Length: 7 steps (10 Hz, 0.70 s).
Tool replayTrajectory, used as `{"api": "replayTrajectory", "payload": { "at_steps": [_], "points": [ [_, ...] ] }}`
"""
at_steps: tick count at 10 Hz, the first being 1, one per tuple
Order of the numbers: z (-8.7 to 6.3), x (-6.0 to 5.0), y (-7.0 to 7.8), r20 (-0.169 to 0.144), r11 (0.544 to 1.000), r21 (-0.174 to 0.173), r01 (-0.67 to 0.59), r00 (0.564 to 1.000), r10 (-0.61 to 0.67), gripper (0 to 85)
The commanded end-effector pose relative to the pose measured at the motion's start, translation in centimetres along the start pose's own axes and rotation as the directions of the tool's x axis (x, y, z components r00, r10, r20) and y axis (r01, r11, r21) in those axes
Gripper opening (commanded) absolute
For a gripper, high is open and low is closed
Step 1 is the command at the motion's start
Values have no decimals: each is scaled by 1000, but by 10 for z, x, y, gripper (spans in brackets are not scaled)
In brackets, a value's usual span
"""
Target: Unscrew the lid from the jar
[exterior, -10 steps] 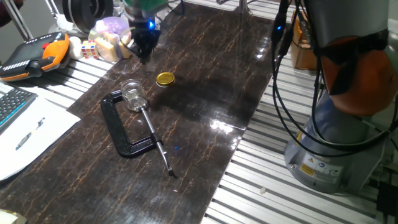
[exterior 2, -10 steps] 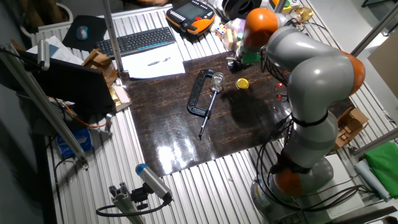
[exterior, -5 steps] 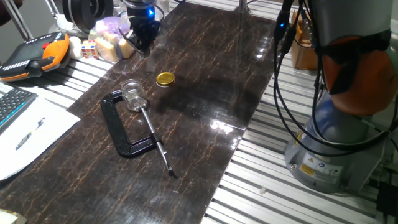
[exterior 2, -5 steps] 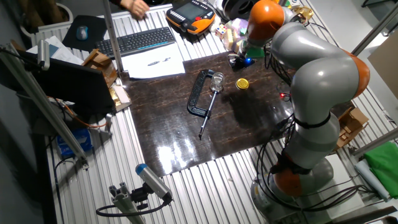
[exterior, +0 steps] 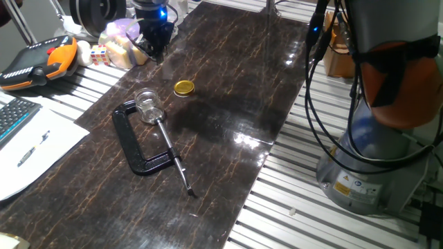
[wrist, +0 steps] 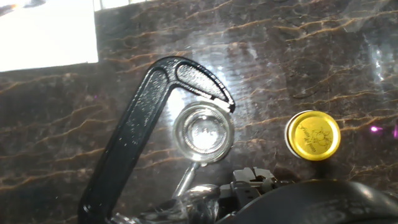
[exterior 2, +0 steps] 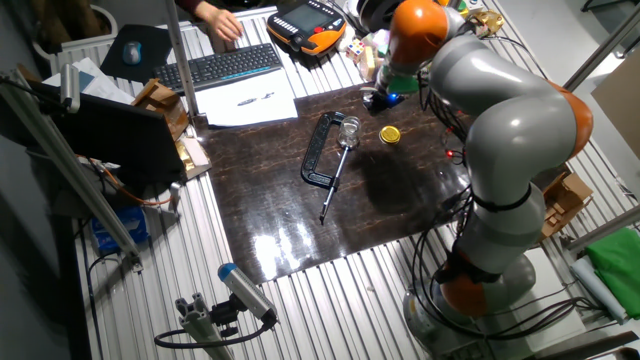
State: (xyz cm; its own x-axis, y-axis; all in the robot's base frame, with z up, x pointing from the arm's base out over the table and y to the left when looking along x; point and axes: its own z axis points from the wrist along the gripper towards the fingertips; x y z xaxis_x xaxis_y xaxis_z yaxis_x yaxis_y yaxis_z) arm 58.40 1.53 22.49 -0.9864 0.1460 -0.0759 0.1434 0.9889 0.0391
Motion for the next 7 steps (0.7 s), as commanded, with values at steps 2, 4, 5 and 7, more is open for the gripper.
{"api": "replayTrajectory", "payload": {
  "at_steps": [2, 4, 5, 7],
  "points": [
    [0, 0, 1, -7, 1000, -1, 14, 1000, -14, 7],
    [0, -1, 0, -6, 1000, 5, 21, 1000, -21, 7],
    [0, 0, 0, -17, 1000, 7, 21, 1000, -21, 7],
    [1, -1, 0, -17, 1000, 10, 23, 1000, -23, 7]
  ]
}}
